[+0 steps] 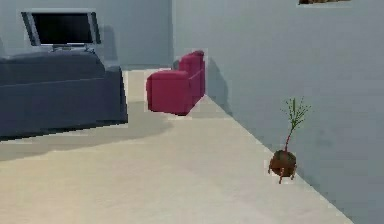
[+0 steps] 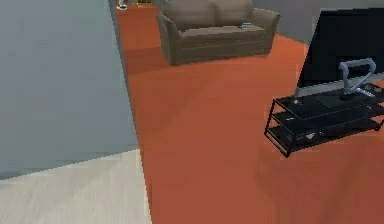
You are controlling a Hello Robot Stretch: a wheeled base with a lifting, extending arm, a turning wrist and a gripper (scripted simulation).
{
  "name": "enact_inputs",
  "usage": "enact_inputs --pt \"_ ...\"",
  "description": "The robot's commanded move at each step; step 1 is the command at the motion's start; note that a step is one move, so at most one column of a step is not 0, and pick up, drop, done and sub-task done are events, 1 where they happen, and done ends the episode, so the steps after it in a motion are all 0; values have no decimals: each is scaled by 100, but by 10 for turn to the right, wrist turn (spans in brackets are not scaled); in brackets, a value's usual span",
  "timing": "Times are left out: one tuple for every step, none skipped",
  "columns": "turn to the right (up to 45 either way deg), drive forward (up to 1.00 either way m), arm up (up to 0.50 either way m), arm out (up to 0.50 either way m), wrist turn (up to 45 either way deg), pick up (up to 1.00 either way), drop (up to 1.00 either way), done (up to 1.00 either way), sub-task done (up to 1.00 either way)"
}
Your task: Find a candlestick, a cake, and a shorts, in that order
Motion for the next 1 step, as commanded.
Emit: enact_inputs --pt "-120 0 0 0 0 0 0 0 0"
